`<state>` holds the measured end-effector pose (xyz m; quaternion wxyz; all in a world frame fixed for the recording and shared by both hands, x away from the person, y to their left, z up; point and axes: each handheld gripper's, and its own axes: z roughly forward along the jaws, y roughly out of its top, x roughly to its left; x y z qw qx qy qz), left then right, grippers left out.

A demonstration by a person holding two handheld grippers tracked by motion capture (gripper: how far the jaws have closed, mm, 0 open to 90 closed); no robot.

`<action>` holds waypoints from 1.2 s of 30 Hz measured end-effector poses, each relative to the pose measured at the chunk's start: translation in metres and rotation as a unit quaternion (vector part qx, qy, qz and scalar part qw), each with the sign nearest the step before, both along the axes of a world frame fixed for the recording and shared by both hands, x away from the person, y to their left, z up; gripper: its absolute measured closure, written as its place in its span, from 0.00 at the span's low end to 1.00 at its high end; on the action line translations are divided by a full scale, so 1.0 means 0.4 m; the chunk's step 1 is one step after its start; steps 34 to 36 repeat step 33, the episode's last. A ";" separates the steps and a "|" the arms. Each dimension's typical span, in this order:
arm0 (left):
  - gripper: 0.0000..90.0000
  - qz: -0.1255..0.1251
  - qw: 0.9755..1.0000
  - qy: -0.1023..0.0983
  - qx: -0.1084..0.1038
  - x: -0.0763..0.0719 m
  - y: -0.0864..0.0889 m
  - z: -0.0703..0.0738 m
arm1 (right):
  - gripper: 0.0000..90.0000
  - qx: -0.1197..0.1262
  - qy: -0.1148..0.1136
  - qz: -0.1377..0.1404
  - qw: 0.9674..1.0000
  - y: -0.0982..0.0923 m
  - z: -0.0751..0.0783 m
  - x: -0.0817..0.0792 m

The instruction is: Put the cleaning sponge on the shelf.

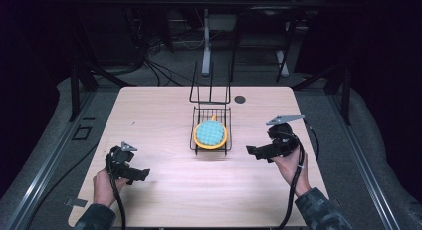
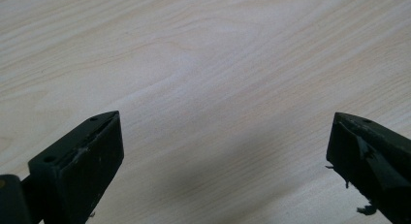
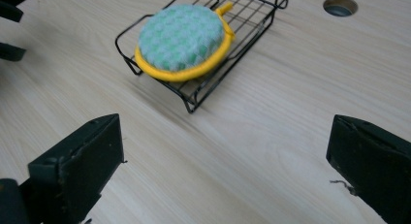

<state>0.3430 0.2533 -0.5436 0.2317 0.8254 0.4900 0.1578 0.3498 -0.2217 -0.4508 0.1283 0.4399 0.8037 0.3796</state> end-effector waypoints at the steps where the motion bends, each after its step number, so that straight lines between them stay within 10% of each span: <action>1: 0.00 0.001 1.000 0.001 -0.001 -0.001 -0.001 0.000 | 0.00 -0.002 0.000 -0.002 1.000 -0.009 -0.004 -0.008; 14: 0.00 -0.004 1.000 0.003 0.005 -0.001 -0.007 -0.003 | 0.00 -0.027 -0.001 -0.051 0.998 -0.111 -0.081 -0.091; 25: 0.00 0.004 1.000 -0.007 0.005 0.006 0.000 0.004 | 0.00 -0.070 0.071 -0.068 0.993 -0.162 -0.213 -0.094; 36: 0.00 0.003 1.000 -0.007 0.012 0.008 -0.007 0.004 | 0.00 -0.074 0.073 -0.062 0.993 -0.157 -0.220 -0.090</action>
